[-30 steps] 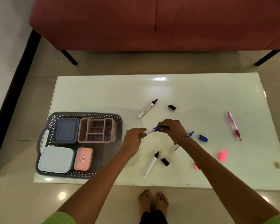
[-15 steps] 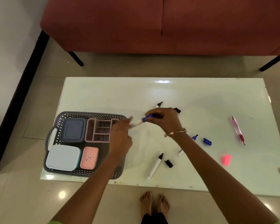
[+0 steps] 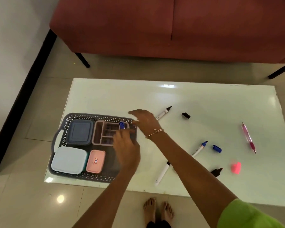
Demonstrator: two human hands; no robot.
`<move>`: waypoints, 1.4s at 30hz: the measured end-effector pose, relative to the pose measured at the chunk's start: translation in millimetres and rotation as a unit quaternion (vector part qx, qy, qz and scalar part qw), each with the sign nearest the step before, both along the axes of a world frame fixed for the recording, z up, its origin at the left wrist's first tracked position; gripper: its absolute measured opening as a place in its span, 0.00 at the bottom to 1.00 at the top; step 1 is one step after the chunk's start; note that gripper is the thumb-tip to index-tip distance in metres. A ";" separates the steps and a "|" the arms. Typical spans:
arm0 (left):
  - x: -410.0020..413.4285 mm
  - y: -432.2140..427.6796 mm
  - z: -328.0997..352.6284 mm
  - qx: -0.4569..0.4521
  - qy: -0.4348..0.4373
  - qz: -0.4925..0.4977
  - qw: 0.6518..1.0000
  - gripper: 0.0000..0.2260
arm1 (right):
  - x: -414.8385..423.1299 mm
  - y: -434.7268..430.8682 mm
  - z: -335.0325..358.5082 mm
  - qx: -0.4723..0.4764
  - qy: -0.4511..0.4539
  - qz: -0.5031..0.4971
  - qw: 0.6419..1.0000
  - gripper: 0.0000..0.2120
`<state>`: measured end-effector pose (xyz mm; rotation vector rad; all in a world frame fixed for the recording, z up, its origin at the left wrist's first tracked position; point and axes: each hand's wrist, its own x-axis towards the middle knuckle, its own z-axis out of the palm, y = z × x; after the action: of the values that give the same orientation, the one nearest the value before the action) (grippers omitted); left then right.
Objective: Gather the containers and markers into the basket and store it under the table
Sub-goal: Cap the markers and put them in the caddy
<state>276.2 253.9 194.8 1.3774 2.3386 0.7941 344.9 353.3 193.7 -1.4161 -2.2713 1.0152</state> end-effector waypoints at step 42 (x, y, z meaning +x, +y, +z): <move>61.8 92.4 -54.1 -0.126 0.018 -0.295 0.947 0.07 | 172.2 21.2 -51.7 -0.051 -0.122 -0.218 0.967 0.07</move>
<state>338.0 346.4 140.7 1.8331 1.7985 0.2806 517.1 374.5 142.0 -2.0671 -1.9376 0.8602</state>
